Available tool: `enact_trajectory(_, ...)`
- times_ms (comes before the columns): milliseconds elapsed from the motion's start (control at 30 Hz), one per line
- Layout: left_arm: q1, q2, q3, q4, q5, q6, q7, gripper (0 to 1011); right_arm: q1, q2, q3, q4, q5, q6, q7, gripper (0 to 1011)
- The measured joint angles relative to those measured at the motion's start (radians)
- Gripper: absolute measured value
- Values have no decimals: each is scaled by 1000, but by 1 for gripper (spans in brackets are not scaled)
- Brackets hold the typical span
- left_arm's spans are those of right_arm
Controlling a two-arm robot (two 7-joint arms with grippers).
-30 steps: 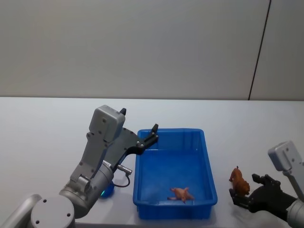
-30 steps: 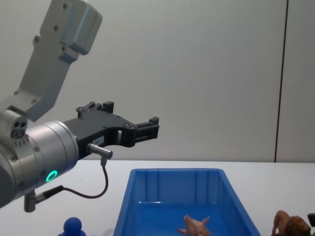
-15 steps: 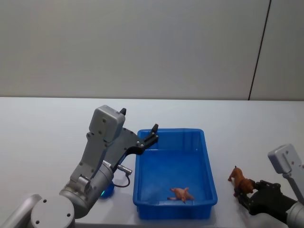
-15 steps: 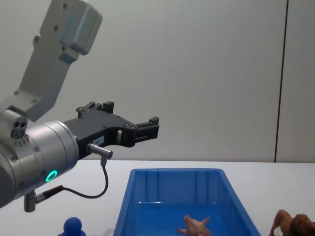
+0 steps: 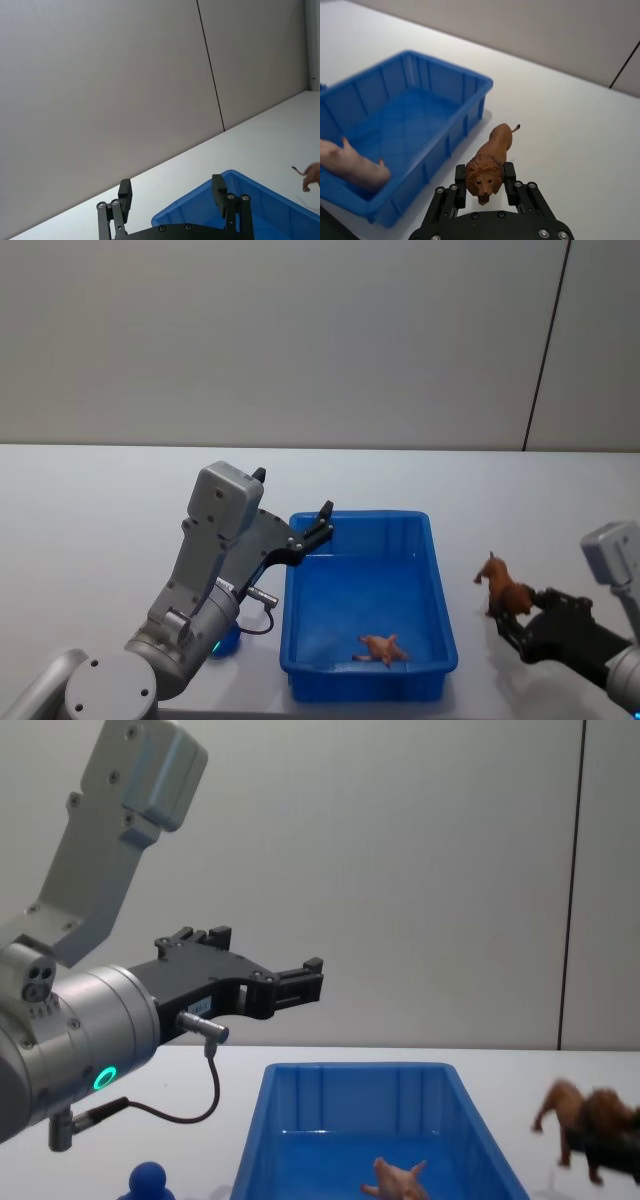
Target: Pick up the two dolls from the table and place them into the box.
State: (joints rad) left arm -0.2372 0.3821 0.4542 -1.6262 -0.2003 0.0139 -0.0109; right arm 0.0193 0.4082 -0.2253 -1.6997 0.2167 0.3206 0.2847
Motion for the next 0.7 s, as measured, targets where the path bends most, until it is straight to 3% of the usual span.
enact_trajectory(367,0,0,0,0,0,0,0,1002,23,-22,0,-89,43,-22,7,424)
enact_trajectory(700,0,0,0,0,0,0,0,1002,72,-72,-34,-115,21,59,30,424)
